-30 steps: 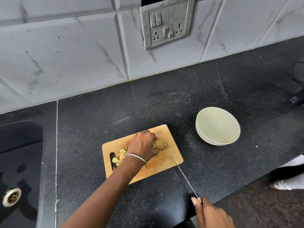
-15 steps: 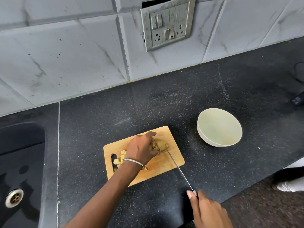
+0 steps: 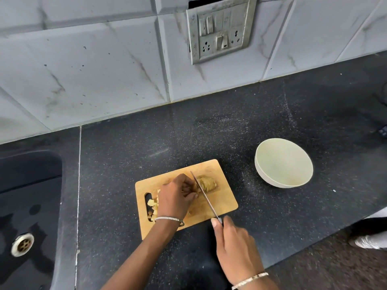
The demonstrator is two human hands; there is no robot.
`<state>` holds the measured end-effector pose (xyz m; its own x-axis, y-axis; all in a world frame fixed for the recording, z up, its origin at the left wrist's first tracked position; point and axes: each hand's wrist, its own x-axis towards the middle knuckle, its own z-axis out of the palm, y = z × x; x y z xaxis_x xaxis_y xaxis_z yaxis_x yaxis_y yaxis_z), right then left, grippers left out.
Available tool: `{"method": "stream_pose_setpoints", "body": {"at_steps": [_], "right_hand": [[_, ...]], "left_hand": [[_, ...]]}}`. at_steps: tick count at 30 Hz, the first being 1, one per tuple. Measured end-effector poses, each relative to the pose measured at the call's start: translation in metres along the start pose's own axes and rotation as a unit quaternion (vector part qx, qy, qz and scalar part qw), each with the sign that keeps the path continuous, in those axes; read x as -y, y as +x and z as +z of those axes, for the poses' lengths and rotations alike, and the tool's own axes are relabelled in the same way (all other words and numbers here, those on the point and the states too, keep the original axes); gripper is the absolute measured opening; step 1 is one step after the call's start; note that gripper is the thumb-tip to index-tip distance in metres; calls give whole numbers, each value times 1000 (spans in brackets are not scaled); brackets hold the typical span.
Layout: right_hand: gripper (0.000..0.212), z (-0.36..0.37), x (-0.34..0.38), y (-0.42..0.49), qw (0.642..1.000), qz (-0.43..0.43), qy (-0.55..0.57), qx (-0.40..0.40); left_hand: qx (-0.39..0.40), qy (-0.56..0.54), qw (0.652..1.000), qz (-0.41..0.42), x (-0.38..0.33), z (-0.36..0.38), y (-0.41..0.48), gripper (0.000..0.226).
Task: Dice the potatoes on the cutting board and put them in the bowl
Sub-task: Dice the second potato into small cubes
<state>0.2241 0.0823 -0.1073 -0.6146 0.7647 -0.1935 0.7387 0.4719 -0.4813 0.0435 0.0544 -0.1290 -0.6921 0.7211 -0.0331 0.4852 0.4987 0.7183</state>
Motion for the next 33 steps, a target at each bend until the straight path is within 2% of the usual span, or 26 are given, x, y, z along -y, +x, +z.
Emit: {"method": "stream_pose_setpoints", "body": {"at_steps": [5, 20, 33], "right_hand": [[36, 9, 10, 3, 1000, -4, -27, 11], [38, 5, 15, 7, 995, 8, -103, -3], [38, 11, 27, 35, 997, 25, -64, 36]], "left_hand": [[-17, -15, 1000, -6, 2, 3, -1, 26], [4, -58, 998, -10, 3, 1, 2, 27], [-17, -65, 998, -9, 4, 4, 0, 23]]}}
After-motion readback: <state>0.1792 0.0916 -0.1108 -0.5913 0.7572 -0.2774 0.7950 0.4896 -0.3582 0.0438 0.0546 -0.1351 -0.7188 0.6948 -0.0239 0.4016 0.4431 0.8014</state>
